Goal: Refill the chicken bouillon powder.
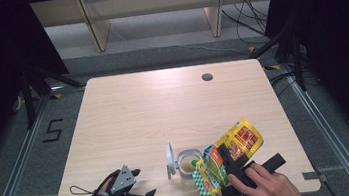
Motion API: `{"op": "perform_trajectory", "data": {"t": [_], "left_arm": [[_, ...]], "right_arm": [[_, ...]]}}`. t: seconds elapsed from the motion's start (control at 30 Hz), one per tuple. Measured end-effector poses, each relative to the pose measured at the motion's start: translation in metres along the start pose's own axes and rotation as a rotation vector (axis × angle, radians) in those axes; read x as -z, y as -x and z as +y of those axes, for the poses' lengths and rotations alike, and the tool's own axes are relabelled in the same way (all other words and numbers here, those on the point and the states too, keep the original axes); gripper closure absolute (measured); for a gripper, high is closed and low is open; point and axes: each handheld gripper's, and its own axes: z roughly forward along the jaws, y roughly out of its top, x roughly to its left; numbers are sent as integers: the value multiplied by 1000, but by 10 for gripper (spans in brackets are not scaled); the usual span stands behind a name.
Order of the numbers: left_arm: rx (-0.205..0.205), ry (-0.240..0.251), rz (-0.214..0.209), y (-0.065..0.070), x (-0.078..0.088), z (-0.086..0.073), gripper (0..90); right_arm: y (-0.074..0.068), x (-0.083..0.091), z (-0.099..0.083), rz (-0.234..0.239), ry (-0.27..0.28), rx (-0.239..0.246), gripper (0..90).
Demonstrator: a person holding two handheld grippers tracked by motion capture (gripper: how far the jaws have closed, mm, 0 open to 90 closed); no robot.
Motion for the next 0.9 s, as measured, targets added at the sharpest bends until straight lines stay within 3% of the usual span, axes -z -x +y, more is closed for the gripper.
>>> {"op": "perform_trajectory", "data": {"t": [0.23, 0.27, 0.4, 0.47, 0.57, 0.6, 0.67, 0.9], "left_arm": [[2, -1, 2, 0, 0, 0, 151], [31, -2, 3, 2, 0, -1, 151], [5, 1, 3, 0, 0, 0, 151], [38, 4, -4, 2, 0, 0, 151], [3, 0, 3, 0, 0, 0, 151], [34, -1, 0, 2, 0, -1, 151], [43, 11, -3, 2, 0, 0, 151], [32, 1, 3, 2, 0, 0, 151]], "right_arm": [[0, 0, 0, -15, -8, 5, 621], [0, 0, 0, 2, -5, 4, 622], [0, 0, 0, 0, -5, 6, 622], [0, 0, -1, 1, -4, 2, 622], [0, 0, -1, -18, -11, 13, 622], [0, 0, -1, 0, -7, 9, 622], [0, 0, -1, -3, -7, 12, 622], [1, 1, -1, 4, -11, 32, 622]]}}
